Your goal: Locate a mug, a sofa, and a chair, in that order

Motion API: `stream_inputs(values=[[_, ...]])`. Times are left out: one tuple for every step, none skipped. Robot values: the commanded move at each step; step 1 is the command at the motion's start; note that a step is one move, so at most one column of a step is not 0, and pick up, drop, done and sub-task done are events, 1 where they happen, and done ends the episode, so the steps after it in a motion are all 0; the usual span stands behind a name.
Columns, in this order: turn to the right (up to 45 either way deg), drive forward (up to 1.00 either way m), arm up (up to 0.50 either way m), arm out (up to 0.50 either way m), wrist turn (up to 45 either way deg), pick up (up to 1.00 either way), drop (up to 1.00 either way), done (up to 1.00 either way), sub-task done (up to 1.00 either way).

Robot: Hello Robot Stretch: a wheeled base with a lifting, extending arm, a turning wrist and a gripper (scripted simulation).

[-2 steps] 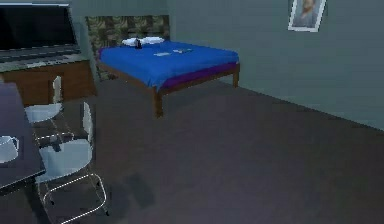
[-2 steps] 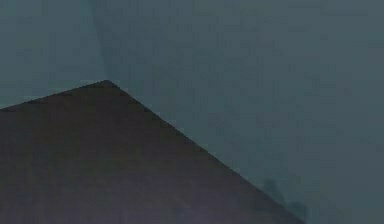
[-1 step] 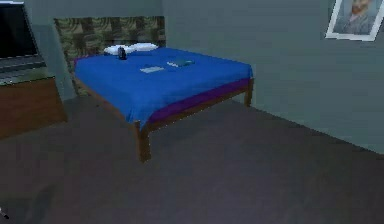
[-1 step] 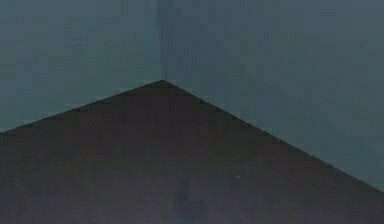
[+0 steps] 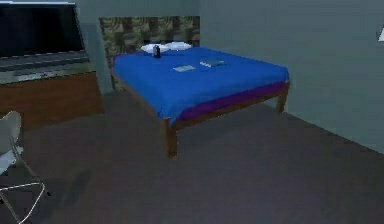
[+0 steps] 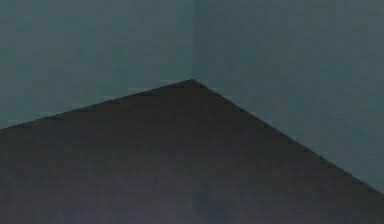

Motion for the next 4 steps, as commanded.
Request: stream_inputs(values=[[0.0,0.35,0.0,0.0,0.0,0.0,0.0,0.0,0.0],[-33.0,0.0,0.0,0.0,0.0,0.0,0.0,0.0,0.0],[0.0,0.85,0.0,0.0,0.0,0.0,0.0,0.0,0.0],[-45.0,0.0,0.0,0.0,0.0,0.0,0.0,0.0,0.0]])
